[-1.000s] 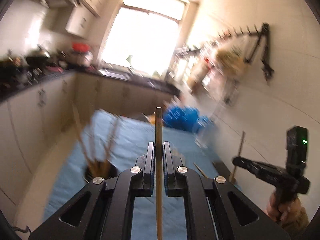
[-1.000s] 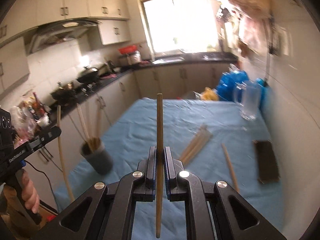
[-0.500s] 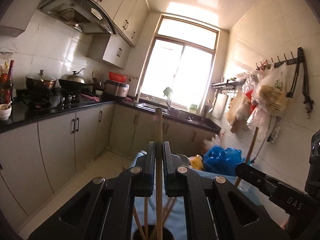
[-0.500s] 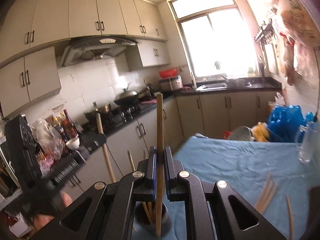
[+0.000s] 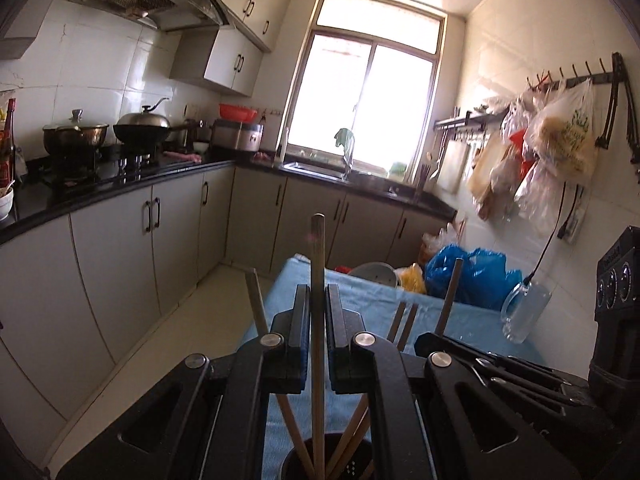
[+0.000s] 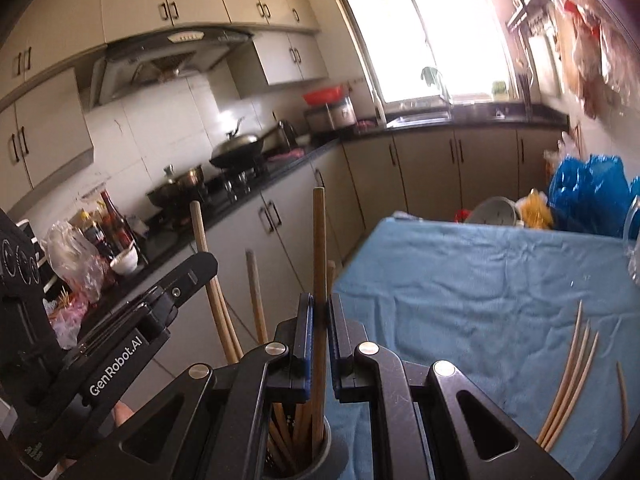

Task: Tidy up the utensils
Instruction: 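Carry both chopsticks into the black holder and open both tools, then move both tools back over the chopsticks on the towel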

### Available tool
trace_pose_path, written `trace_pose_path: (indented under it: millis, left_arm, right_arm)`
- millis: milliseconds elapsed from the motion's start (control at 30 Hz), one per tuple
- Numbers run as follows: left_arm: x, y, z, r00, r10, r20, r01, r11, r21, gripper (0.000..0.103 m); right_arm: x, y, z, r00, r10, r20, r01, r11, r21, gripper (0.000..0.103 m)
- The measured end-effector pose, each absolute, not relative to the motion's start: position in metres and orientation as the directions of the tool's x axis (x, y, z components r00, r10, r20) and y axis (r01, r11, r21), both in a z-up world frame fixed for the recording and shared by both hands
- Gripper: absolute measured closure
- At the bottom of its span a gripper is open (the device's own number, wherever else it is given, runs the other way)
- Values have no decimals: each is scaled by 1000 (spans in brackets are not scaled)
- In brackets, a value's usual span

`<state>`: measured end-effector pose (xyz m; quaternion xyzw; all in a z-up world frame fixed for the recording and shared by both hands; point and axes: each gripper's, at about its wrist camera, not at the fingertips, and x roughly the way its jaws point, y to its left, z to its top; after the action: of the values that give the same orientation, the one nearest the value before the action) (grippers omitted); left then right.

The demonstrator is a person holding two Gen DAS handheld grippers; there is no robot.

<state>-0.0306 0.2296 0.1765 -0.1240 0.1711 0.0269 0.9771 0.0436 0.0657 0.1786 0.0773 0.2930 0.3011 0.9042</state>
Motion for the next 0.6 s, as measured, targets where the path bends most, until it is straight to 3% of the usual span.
trace_pose_path:
  millis: [133,200,267,333,600]
  left_arm:
    - [-38,228,171,935,11,-356,-99,968,-231,96]
    - [-44,229,174,933,14,-358,-104,967,-233,92]
    - [-52,231,176,934,27,-357,-118,965,-236,70]
    - [-63,233,181,937,46,-345,-137,960,-242,58]
    - [-107,216,195,933,123,-339,-193,964,-182,38]
  right_arm:
    - [43,62,169,633,590,-501,-490,807,330,95]
    - [43,59,168,630,591,-503,-483,806,342,87]
    - [41,55,169,634,589,-501,-471,808,354,71]
    - [38,51,173,646,584,-492,-460,812,359,63]
    - [16,8,177,687,537,-489,-397,842,366,50]
